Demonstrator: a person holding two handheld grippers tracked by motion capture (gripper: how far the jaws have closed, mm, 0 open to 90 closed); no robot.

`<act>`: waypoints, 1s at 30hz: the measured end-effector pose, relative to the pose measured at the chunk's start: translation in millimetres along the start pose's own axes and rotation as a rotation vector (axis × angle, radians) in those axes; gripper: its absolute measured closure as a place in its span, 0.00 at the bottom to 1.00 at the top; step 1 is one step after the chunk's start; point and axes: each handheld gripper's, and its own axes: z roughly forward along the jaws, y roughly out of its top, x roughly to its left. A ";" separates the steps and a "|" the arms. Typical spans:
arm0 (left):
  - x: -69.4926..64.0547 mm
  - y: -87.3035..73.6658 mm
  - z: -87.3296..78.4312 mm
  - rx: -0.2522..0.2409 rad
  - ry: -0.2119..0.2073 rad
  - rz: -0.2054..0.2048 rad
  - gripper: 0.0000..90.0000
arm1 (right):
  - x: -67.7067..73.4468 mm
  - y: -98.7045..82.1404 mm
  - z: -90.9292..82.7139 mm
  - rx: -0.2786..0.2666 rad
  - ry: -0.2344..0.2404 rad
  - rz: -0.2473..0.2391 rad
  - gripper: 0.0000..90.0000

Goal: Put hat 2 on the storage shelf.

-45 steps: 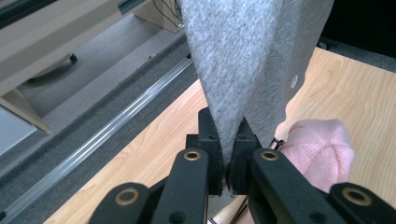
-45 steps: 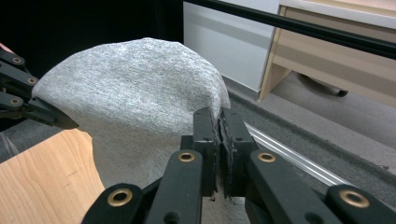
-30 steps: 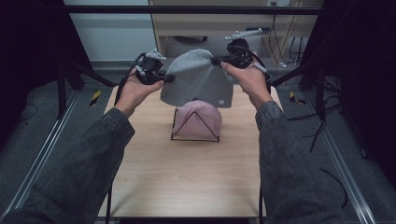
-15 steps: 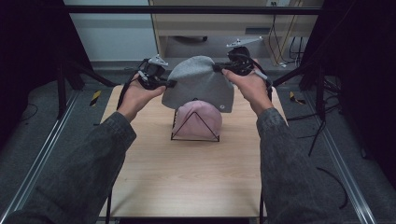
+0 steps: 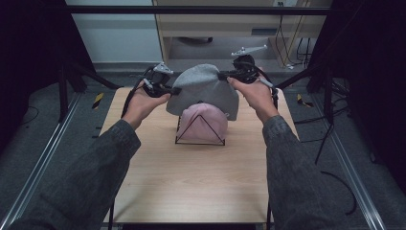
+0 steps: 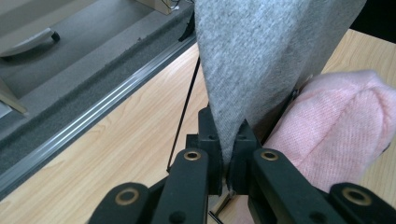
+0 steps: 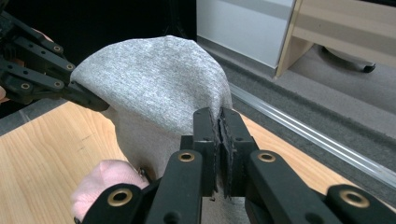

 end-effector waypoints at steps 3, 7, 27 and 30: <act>0.0 -3.4 2.8 0.004 -0.002 -0.003 0.97 | 0.0 -4.1 2.4 0.008 0.002 0.007 0.96; -0.6 -8.3 6.4 0.008 -0.002 -0.006 0.97 | -0.3 -11.8 7.0 0.023 0.002 0.007 0.96; -5.1 -41.7 24.2 0.041 0.004 -0.055 0.97 | 7.7 -44.2 29.3 0.090 0.005 0.029 0.96; -4.8 -45.4 25.3 0.049 0.008 -0.068 0.97 | 9.7 -47.0 31.3 0.090 0.007 0.031 0.96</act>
